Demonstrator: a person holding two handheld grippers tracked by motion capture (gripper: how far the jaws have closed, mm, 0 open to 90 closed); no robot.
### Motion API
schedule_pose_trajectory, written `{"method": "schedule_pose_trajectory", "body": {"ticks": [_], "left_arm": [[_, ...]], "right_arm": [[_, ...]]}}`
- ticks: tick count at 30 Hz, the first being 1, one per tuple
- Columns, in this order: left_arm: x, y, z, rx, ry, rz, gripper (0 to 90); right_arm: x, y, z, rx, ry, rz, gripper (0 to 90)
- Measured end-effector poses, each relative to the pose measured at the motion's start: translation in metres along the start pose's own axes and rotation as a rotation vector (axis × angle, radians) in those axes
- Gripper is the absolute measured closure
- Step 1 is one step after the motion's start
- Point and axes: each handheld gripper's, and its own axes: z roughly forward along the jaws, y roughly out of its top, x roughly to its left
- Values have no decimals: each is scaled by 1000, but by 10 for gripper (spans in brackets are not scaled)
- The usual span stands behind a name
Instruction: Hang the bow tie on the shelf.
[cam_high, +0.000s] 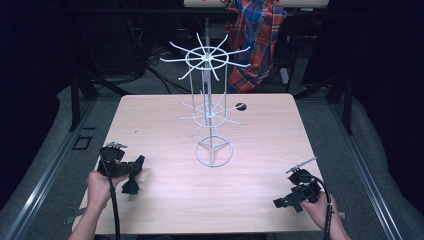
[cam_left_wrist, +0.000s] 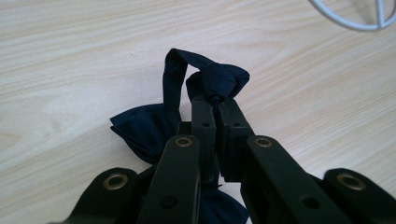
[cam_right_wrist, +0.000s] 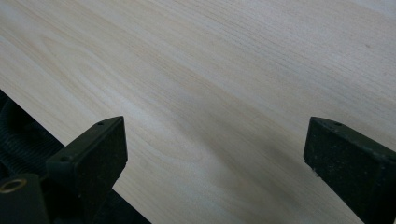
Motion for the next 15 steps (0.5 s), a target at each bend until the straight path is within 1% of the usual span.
{"method": "schedule_pose_trajectory", "body": {"ticks": [3,6,9,11,13,15], "left_arm": [[2,0,-4,-31,-16,-15,869],[2,1,-8,-46,-32,-22,870],[1,2,-13,-70,-45,-21,870],[-1,3,-16,-90,-64,-25,870],[-2,4,-19,-105,-74,-18,870],[-3,5,-21,-122,-89,-22,871]], "right_arm": [[0,0,0,0,0,0,58],[0,0,0,3,0,-2,58],[0,0,0,3,0,-3,58],[0,0,0,4,1,-3,58],[0,0,0,4,-1,-3,58],[0,0,0,5,0,-3,58]]}}
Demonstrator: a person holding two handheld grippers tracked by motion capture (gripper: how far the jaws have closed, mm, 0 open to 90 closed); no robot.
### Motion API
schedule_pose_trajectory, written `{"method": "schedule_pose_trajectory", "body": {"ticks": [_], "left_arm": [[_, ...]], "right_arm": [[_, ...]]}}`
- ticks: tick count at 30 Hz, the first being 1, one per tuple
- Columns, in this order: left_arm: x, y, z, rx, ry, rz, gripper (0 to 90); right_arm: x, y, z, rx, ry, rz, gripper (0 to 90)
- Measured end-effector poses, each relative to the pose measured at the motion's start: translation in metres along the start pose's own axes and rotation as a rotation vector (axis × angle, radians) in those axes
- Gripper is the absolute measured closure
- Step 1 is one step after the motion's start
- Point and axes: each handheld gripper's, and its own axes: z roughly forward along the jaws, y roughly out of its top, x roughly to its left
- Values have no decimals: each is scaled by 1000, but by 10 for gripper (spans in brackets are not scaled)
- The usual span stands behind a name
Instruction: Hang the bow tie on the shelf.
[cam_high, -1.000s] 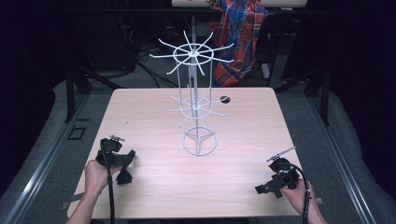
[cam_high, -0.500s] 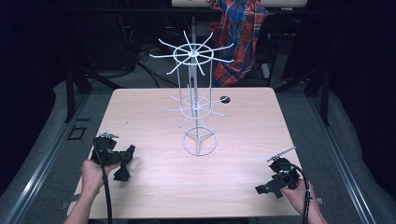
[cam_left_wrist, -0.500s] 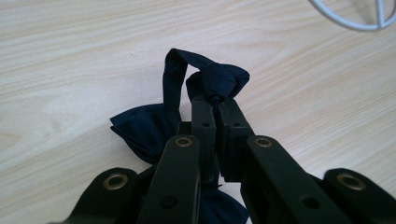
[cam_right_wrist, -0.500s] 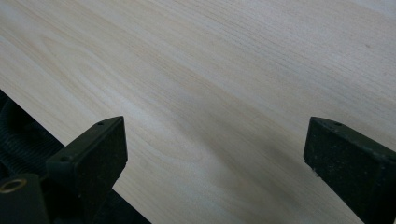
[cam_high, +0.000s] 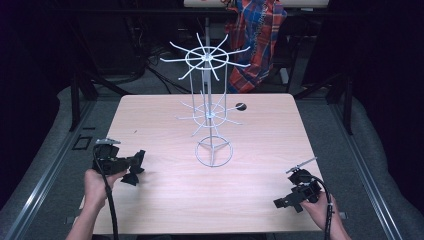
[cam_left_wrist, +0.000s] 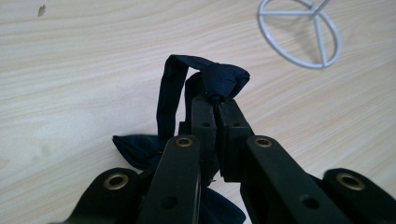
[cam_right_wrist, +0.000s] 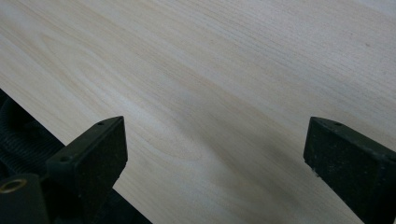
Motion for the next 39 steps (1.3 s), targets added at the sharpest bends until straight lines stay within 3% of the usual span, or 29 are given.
{"method": "schedule_pose_trajectory", "body": {"ticks": [14,23,33,35,37,39], "left_arm": [[-6,7,-11,-85,-124,-19,871],[-15,12,-10,-96,-149,-3,870],[-21,14,-9,-101,-149,8,870],[-21,15,-10,-107,-152,5,871],[-21,15,-10,-110,-152,9,870],[-21,16,-10,-112,-154,9,870]], "right_arm": [[0,0,1,3,-1,0,58],[1,0,1,5,-1,-2,58],[0,1,1,18,-10,-9,58],[2,0,3,-15,-2,18,58],[0,1,1,14,-10,-6,58],[1,1,1,6,-2,-7,58]]}}
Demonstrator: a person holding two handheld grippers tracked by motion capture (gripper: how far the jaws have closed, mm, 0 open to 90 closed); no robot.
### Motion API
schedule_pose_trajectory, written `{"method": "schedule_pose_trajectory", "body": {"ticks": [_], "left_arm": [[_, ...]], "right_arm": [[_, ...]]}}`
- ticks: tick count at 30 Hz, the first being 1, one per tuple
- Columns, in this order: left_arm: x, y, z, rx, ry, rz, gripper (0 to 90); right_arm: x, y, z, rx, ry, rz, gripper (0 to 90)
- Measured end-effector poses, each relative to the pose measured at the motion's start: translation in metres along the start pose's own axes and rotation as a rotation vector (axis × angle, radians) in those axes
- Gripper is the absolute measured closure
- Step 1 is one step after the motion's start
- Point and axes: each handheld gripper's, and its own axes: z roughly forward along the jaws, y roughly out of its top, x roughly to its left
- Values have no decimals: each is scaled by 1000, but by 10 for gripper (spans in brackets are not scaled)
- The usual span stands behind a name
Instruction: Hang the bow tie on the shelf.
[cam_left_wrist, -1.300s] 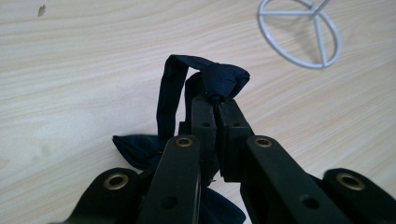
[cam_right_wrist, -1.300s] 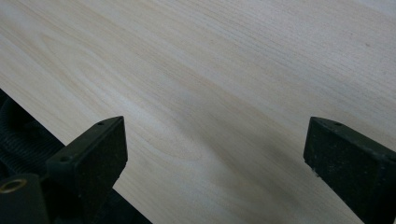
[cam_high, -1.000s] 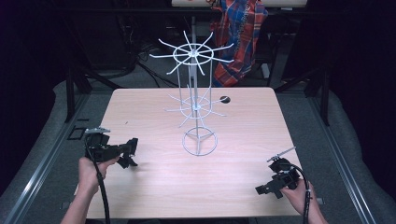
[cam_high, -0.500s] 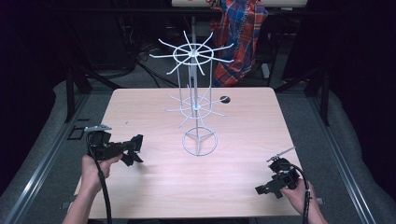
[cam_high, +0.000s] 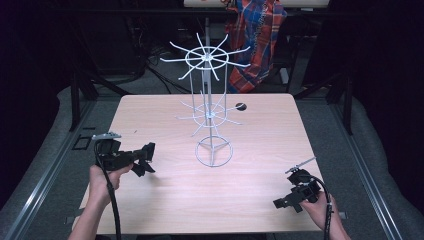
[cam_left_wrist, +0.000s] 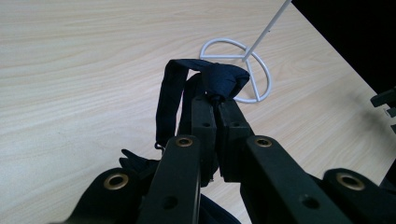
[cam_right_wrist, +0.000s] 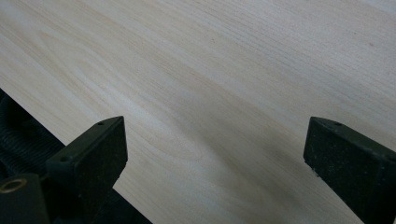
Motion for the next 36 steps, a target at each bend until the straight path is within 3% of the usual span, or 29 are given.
{"method": "schedule_pose_trajectory", "body": {"ticks": [14,36], "left_arm": [[-1,8,-2,-32,3,2,871],[-7,30,6,-85,-46,13,870]], "right_arm": [[1,0,0,2,-1,-1,59],[0,0,0,9,1,-2,59]]}}
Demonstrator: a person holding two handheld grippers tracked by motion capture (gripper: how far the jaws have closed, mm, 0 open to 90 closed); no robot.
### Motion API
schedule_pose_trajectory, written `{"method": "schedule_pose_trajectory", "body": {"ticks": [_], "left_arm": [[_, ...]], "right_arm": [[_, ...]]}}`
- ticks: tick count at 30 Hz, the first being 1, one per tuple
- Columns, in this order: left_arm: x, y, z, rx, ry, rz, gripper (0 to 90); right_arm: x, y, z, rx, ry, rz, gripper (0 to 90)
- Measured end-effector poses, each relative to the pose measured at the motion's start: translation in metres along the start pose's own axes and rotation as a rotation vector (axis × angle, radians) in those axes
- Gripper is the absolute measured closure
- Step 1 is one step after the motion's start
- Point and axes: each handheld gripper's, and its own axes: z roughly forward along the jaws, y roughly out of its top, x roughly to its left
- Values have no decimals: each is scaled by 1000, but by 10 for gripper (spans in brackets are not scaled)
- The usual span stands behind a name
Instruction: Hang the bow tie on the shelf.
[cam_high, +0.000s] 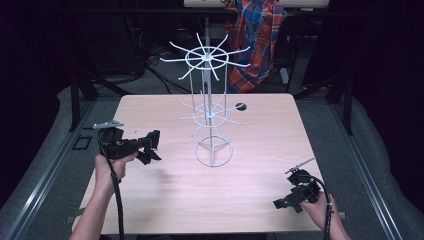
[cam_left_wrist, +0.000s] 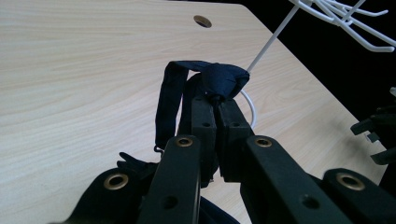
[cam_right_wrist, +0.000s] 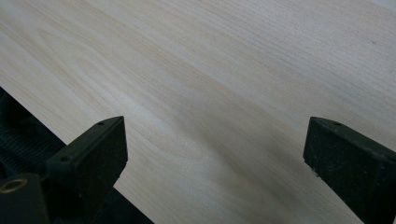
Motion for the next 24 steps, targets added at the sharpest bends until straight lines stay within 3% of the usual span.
{"method": "schedule_pose_trajectory", "body": {"ticks": [13,24], "left_arm": [[-8,13,6,-20,-26,21,870],[-13,24,10,-32,-41,41,871]], "right_arm": [[-1,0,-1,16,-8,-7,60],[-1,-1,0,-4,-3,7,60]]}}
